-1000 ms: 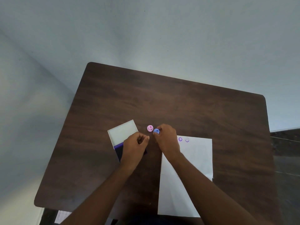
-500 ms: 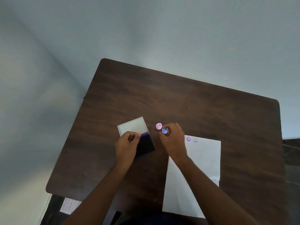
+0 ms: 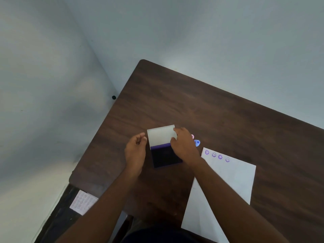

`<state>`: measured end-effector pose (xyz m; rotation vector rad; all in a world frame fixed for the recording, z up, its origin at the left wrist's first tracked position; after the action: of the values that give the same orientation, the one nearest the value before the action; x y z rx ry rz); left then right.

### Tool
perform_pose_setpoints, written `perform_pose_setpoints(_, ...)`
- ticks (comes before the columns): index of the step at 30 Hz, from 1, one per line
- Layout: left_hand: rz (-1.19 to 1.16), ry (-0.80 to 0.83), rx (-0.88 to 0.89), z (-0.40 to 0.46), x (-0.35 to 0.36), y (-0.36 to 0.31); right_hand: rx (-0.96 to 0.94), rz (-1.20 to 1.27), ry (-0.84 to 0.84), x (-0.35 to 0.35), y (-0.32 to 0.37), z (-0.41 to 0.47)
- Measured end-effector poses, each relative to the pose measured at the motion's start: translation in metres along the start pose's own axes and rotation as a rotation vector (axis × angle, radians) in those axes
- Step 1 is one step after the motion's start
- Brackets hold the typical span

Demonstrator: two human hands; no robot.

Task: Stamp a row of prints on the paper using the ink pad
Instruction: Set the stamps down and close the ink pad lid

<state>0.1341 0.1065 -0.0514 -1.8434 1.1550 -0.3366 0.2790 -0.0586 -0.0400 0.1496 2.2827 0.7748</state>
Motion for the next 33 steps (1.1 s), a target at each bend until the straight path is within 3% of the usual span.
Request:
perform_pose_setpoints(10,0.036,0.049,-0.011,0.004,0.018,0.003,0.067,0.038,0.002,0.002,-0.004,0.011)
perform_pose_setpoints(17,-0.063,0.036,-0.022,0.002,0.016,-0.001,0.053,0.165,-0.014,-0.004,-0.002,0.004)
perform_pose_setpoints(22,-0.042,0.016,-0.012,-0.004,0.004,-0.011,-0.010,0.270,-0.087,-0.023,0.002,-0.015)
perform_pose_setpoints(27,-0.049,-0.020,-0.018,-0.020,-0.011,-0.009,0.048,0.289,-0.159,-0.031,-0.016,-0.035)
perform_pose_setpoints(33,-0.138,0.103,-0.096,-0.035,-0.002,0.016,0.144,0.442,-0.198,-0.023,-0.045,-0.054)
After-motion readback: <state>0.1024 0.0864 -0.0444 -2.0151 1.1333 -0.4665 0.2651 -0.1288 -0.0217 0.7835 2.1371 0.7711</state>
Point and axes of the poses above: each hand's wrist, its own z-axis towards the middle knuckle, its own x-axis out of the palm, y = z × x, the point moved 10 cm from there along z, towards the middle knuckle, and after that the axes turned 14 degrees about y, right-handed, at the moved point
